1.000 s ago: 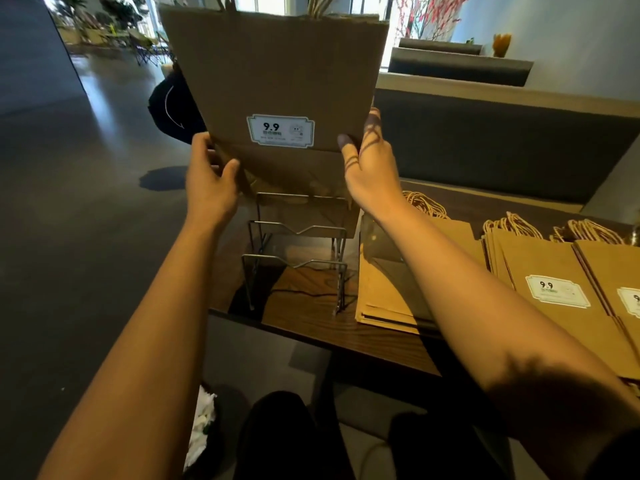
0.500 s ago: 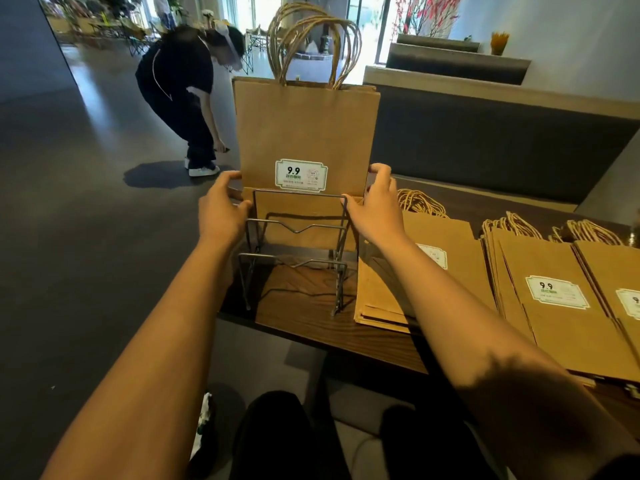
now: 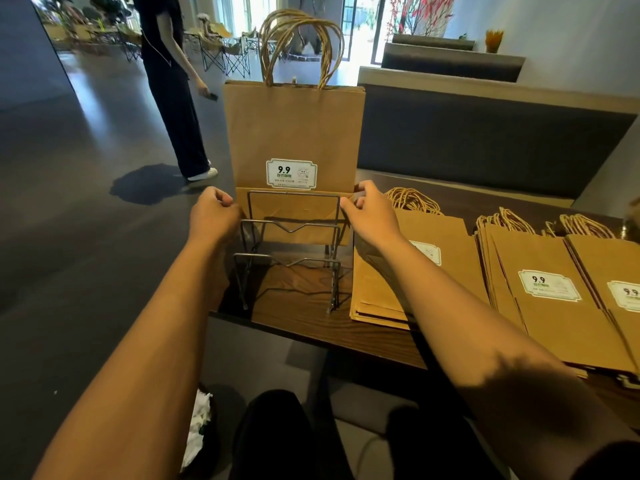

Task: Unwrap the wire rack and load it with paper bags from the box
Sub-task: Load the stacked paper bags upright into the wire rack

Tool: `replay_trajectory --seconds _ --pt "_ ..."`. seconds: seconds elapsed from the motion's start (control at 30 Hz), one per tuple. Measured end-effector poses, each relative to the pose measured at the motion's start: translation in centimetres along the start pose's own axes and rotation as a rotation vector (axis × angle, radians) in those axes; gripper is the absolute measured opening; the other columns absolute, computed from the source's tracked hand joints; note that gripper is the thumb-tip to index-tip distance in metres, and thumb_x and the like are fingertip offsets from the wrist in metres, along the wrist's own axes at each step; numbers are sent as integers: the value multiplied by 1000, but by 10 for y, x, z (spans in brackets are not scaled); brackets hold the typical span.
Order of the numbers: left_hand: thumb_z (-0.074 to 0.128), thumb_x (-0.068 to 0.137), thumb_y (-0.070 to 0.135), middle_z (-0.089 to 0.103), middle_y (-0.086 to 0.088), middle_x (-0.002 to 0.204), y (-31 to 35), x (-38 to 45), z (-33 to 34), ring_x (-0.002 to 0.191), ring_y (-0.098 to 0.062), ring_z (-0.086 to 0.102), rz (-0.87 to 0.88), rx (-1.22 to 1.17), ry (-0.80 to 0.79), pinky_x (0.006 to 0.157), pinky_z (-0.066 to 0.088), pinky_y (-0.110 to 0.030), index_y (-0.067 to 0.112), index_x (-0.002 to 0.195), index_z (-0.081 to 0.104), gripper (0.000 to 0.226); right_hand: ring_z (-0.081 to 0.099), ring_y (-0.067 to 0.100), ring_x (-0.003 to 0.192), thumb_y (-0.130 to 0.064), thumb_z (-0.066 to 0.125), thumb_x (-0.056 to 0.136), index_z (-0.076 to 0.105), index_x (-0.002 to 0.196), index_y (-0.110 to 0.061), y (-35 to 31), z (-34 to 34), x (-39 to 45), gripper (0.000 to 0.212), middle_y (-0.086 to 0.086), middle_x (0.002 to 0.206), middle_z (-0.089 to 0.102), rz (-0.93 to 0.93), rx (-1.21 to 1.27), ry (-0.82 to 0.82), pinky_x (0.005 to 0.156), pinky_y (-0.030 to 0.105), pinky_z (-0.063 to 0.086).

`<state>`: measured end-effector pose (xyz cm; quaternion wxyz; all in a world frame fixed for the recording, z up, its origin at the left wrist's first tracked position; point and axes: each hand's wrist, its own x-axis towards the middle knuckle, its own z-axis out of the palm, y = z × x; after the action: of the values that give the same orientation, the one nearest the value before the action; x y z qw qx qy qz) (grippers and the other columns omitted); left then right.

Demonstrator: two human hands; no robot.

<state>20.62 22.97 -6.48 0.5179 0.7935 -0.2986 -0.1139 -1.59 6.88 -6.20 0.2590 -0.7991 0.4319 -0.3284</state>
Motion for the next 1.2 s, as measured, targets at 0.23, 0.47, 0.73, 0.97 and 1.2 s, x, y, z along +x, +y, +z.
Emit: replay_trajectory --seconds 0.23,0.47,0.73,0.97,1.2 --pt "56 90 13 65 -10 106 65 -18 -5 88 -16 60 229 -78 255 72 46 -22 19 95 58 8 62 20 96 -37 54 99 55 126 -22 9 -42 -7 31 2 104 66 64 26 40 74 33 50" --pt "56 92 7 60 3 89 135 -93 40 76 -5 54 557 -139 141 66 43 -12 15 92 60 9 60 24 102 -31 59 96 55 120 -21 46 -98 -25 25 -2 110 59 215 -39 27 87 42 55" --pt "62 97 18 67 -2 111 112 -139 136 103 -20 64 424 143 -414 91 52 -35 14 118 65 22 62 23 100 -30 62 93 49 135 -21 96 -129 -53 44 4 115 63 459 -86 -52 73 38 56" --pt "58 96 39 33 -15 153 57 -148 190 141 -39 31 217 567 -577 115 30 -51 5 142 40 60 55 38 125 -45 73 85 25 150 -20 129 -113 -76 85 13 140 55 445 -272 -104 105 50 48" --pt "69 90 30 48 -19 141 64 -150 183 135 -41 40 182 356 -454 112 35 -45 9 138 47 57 54 36 127 -48 84 76 30 151 -27 122 -104 -79 94 11 142 54 390 -328 -19 103 50 51"
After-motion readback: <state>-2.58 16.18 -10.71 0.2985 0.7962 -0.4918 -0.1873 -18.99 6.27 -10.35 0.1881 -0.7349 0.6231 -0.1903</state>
